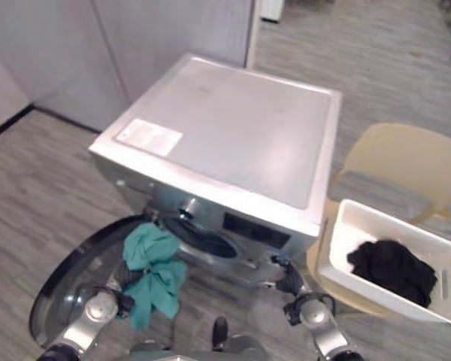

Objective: Grab the laundry basket,head to the washer,open it,put in the laundry and shut it.

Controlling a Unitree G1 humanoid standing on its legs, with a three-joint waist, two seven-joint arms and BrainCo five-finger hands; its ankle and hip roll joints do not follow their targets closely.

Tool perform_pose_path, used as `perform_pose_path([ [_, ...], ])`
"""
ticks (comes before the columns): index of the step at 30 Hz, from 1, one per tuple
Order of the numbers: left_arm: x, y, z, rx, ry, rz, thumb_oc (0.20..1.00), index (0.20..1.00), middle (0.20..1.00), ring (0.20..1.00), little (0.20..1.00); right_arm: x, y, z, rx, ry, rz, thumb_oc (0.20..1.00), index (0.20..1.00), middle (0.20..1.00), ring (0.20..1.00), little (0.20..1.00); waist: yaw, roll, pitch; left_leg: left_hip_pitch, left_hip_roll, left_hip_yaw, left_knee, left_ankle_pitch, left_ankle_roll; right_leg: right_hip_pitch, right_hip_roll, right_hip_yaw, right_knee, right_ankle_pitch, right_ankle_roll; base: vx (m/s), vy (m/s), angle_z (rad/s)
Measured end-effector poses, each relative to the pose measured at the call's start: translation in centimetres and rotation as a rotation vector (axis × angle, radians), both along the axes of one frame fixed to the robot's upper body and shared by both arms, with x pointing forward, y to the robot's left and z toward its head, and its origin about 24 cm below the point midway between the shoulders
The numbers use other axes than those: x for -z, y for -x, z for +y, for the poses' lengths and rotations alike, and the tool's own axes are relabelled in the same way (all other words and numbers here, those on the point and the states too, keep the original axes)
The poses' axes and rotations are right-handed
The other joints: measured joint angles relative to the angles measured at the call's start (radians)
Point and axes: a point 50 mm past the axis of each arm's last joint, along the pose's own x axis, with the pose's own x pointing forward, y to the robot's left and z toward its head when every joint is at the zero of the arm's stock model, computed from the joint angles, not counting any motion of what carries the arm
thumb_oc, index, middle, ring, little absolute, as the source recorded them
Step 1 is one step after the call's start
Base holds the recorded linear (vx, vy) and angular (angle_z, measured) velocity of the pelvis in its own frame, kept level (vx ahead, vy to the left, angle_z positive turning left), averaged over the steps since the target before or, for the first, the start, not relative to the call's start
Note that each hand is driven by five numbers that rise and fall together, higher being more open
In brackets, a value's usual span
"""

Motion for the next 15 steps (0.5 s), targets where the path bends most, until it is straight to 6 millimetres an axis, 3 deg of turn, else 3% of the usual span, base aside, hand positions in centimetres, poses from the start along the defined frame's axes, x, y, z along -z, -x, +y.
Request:
perform_pose_path([
  [2, -0.4, -0.6, -0.2, 0.001, 0.002, -0.024, 0.200, 0.200, 0.200, 0.200, 0.200, 0.2, 0.0, -0.1, 0.010, 0.002, 0.008, 1.000, 1.000, 1.000, 1.000, 1.000, 0.028, -0.028, 0.009, -0.021, -0.059, -0.126, -0.177, 0.032, 0.006, 0.035, -0.010, 0.094, -0.049, 0.005, 0.024, 0.06, 0.133, -0.82],
  [3, -0.4, -0.6, -0.1, 0.000, 0.002, -0.026, 0.200, 0.200, 0.200, 0.200, 0.200, 0.4, -0.2, -0.3, 0.016, 0.010, 0.016, 1.000, 1.000, 1.000, 1.000, 1.000, 0.053, -0.026, 0.019, -0.036, -0.064, -0.164, -0.242, 0.063, 0.003, 0.032, -0.005, 0.121, -0.057, 0.017, 0.043, 0.09, 0.157, -1.36],
  [4, -0.3, -0.6, -0.1, -0.002, 0.001, -0.023, 0.200, 0.200, 0.200, 0.200, 0.200, 0.4, -0.5, -0.5, 0.022, 0.019, 0.019, 1.000, 1.000, 1.000, 1.000, 1.000, 0.063, -0.015, 0.028, -0.055, -0.063, -0.194, -0.275, 0.095, -0.003, 0.033, 0.004, 0.122, -0.061, 0.019, 0.046, 0.09, 0.206, -1.43],
  [5, -0.2, -0.4, 0.0, -0.006, 0.000, -0.012, 0.200, 0.200, 0.200, 0.200, 0.200, 0.5, -0.8, -1.0, 0.041, 0.032, 0.026, 1.000, 1.000, 1.000, 1.000, 1.000, 0.057, 0.014, 0.047, -0.072, -0.050, -0.207, -0.287, 0.151, 0.014, 0.050, 0.027, 0.119, -0.061, 0.019, 0.046, 0.09, 0.232, -1.18],
  [7, 0.3, 0.1, 0.1, -0.008, -0.002, 0.012, 0.200, 0.200, 0.200, 0.200, 0.200, 0.8, -0.1, -1.7, 0.064, 0.042, 0.046, 1.000, 1.000, 1.000, 1.000, 1.000, 0.037, 0.059, 0.048, -0.050, -0.049, -0.156, -0.274, 0.236, 0.056, 0.088, 0.046, 0.126, -0.071, 0.003, 0.063, 0.03, 0.259, -1.11],
  [8, 0.3, 0.3, 0.0, -0.007, 0.000, 0.016, 0.200, 0.200, 0.200, 0.200, 0.200, 0.7, -0.1, -2.0, 0.061, 0.052, 0.048, 1.000, 1.000, 1.000, 1.000, 1.000, 0.030, 0.079, 0.050, -0.029, -0.044, -0.145, -0.284, 0.268, 0.058, 0.079, 0.056, 0.145, -0.047, -0.020, 0.075, -0.02, 0.191, -0.98],
  [9, 0.4, 0.3, 0.4, -0.010, -0.013, 0.023, 0.200, 0.200, 0.200, 0.200, 0.200, 0.8, -0.2, -1.7, 0.069, 0.042, 0.049, 1.000, 1.000, 1.000, 1.000, 1.000, 0.025, 0.066, 0.056, -0.021, -0.056, -0.124, -0.295, 0.281, 0.062, 0.063, 0.037, 0.154, -0.016, -0.047, 0.083, -0.10, 0.124, -0.93],
  [11, 0.5, 0.3, 0.4, 0.006, -0.024, 0.033, 0.200, 0.200, 0.200, 0.200, 0.200, 0.7, -0.4, -1.5, 0.066, 0.032, 0.042, 1.000, 1.000, 1.000, 1.000, 1.000, 0.004, 0.060, 0.076, -0.017, -0.087, -0.080, -0.329, 0.292, 0.089, -0.023, -0.005, 0.171, 0.105, -0.089, 0.136, -0.12, 0.109, -0.56],
  [13, 0.4, 0.1, 0.4, 0.010, -0.026, 0.028, 0.200, 0.200, 0.200, 0.200, 0.200, 0.6, -0.7, -1.2, 0.061, 0.025, 0.033, 1.000, 1.000, 1.000, 1.000, 1.000, 0.009, 0.055, 0.094, -0.016, -0.105, -0.076, -0.330, 0.286, 0.098, -0.080, -0.026, 0.172, 0.185, -0.133, 0.148, -0.18, 0.049, -0.28],
  [15, -0.5, -1.3, 0.6, 0.020, -0.043, -0.013, 0.200, 0.200, 0.200, 0.200, 0.200, -0.1, -2.1, -0.4, 0.044, 0.009, -0.008, 1.000, 1.000, 1.000, 1.000, 1.000, 0.026, 0.033, 0.140, -0.027, -0.127, -0.023, -0.325, 0.285, 0.098, -0.186, -0.050, 0.181, 0.289, -0.161, 0.139, -0.21, 0.004, -0.41],
])
